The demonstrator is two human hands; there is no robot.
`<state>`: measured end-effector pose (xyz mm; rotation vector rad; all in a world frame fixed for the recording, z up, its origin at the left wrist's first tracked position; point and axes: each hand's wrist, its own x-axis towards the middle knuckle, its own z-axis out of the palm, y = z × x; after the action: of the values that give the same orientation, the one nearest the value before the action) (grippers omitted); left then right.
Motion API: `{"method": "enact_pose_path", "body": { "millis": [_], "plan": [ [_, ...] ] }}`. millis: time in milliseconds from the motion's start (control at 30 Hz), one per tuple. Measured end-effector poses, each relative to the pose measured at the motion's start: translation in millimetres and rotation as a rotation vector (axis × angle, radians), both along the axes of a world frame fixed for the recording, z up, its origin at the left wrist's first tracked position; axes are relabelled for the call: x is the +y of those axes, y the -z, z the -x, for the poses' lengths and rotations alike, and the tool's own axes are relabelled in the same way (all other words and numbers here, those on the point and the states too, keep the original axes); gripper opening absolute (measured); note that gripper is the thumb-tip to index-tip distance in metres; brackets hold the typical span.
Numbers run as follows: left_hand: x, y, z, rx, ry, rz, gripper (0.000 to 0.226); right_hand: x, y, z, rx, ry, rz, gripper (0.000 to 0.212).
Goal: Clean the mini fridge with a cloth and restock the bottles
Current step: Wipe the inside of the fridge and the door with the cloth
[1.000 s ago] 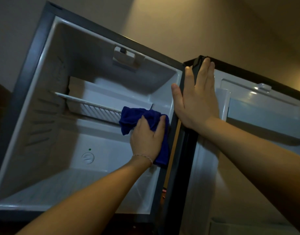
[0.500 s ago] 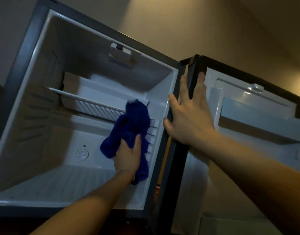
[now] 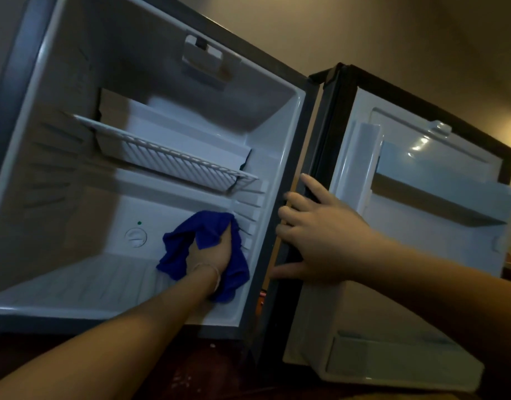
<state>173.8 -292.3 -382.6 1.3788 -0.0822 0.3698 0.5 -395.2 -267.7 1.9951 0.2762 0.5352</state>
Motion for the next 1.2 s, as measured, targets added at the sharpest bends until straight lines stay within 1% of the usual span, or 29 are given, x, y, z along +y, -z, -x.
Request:
{"method": "enact_pose_path", "body": {
  "millis": [67,133,233,300,367,467,567,633,733,900,967,1067,1200],
  "plan": [
    [4,-10,-2,-0.017,0.011,-0.017,0.043,2,-1,-1,0.005,-0.009,0.037,0.091],
    [5,-19,-6,-0.068,-0.005,-0.062,0.045,2,-1,-6,-0.005,0.006,0.056,0.096],
    [3,-36,-17,-0.157,-0.075,-0.208,0.048,4,0,-8,-0.003,0.010,0.061,0.099],
    [1,-47,-26,-0.174,-0.108,-0.277,0.050,3,0,-9,0.002,0.020,0.053,0.100],
    [0,-55,-37,-0.164,-0.103,-0.259,0.051,4,0,-8,0.004,0.031,0.057,0.102],
    [2,-56,-56,-0.093,-0.099,-0.237,0.055,3,0,-10,-0.002,0.033,0.066,0.107],
    [-1,-44,-69,-0.068,-0.132,-0.268,0.067,0,1,-13,-0.006,0.008,0.073,0.108],
    [-1,-39,-68,-0.052,-0.156,-0.268,0.075,-4,1,-16,-0.022,-0.013,0.081,0.110],
    [3,-38,-63,-0.013,-0.123,-0.259,0.087,-4,2,-18,-0.019,-0.011,0.096,0.114],
    [3,-27,-40,0.030,-0.093,-0.228,0.093,3,2,-15,-0.014,0.022,0.100,0.115],
    [1,-21,-28,0.004,-0.115,-0.224,0.088,5,2,-13,0.002,0.041,0.082,0.114],
    [-2,-18,-11,-0.120,-0.152,-0.223,0.066,9,2,-10,0.008,0.056,0.080,0.114],
    [-5,-29,7,-0.307,-0.224,-0.221,0.062,9,1,-10,0.011,0.066,0.078,0.114]
  ]
}}
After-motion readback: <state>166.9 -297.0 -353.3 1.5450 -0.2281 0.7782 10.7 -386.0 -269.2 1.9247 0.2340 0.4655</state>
